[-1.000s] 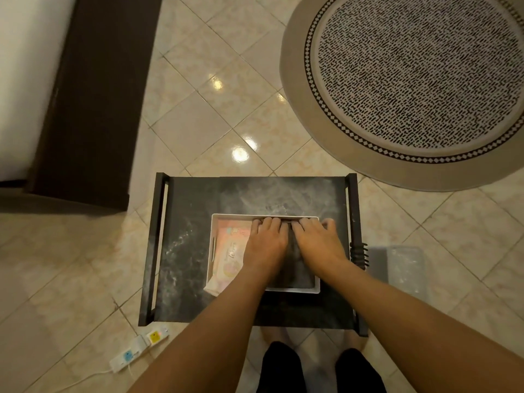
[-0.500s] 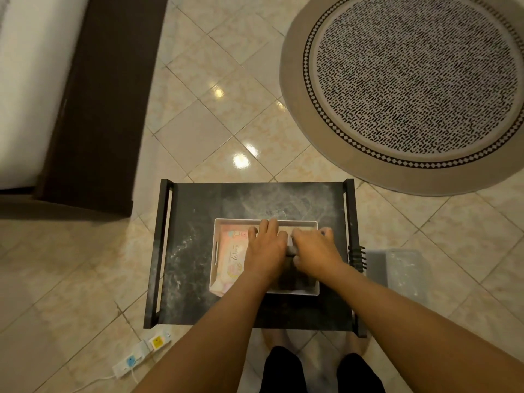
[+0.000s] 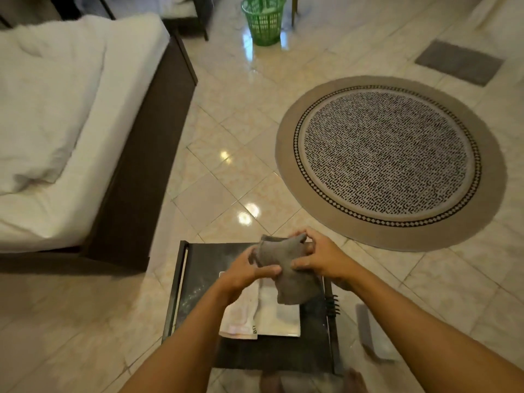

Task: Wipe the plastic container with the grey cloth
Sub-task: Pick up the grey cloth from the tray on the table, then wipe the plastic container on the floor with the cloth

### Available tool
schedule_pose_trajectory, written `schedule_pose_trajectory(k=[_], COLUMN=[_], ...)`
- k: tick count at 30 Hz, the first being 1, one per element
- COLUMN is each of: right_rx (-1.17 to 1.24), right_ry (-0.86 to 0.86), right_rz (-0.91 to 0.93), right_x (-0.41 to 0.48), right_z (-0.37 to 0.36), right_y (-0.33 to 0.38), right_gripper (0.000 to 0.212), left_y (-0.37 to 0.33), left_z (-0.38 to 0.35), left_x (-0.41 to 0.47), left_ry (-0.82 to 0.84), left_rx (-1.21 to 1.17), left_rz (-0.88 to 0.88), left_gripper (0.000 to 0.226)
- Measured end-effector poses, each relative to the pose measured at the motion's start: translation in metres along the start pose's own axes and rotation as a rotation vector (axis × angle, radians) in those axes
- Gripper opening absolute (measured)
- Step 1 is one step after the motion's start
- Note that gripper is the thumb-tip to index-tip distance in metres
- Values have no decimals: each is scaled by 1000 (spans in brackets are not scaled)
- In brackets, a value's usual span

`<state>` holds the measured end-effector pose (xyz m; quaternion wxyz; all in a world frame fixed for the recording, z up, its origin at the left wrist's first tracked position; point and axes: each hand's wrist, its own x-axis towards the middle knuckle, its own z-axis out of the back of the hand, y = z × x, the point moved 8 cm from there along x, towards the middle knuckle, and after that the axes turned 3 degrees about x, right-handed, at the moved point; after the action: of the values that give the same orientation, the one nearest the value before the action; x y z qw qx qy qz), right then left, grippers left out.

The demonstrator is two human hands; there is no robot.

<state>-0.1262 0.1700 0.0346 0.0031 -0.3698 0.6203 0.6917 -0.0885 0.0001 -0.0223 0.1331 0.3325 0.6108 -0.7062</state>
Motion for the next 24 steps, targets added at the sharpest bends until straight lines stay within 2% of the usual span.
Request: schedule_pose_trajectory(k=[3,5,6,8,11,12,14,17,20,21,22,24], right_rx=[278,377,393,374,182,127,75,23,9,0,-15,-41], right_ry=[0,-29,-57,-119,-151,-144,-111,-90,-98,-99,-102,-104], right_rz=[5,40,57,84,95,85,54,39,22,14,3,-24], right_x=[-19,-30,-35,-46,-59,-63,-70,-75,-75,-74,-72,-68], right_z=[23,42,52,74,108,117,133,152,164,167,169,171], right_y=[21,34,38,43,45,43,38,31,20,15,9,-3], right_gripper=[82,93,92,75,44,41,47,66,76,78,79,80], left_y=[-29,-50,-59,-76,-96,-102,-112,-120,-122,-123,-122,-114], left_z=[-27,-45,-52,-66,-88,-95,-108,-119,-130,-134,-138,-142], left_x=[-12,-15,-16,-18,-18,-17,-13,-4,9,13,18,27], left_ry=[89,89,67,-24,-139,-148,-172,-252,-241,-221,-199,-156], left_rx=[-120,-221,-273,-329,-319,-311,-276,-184,-105,-48,8,108], left_rz=[36,3,-15,-40,-68,-76,-94,-108,-144,-165,-183,-183], left_gripper=[79,75,76,71,52,47,42,48,88,95,93,74])
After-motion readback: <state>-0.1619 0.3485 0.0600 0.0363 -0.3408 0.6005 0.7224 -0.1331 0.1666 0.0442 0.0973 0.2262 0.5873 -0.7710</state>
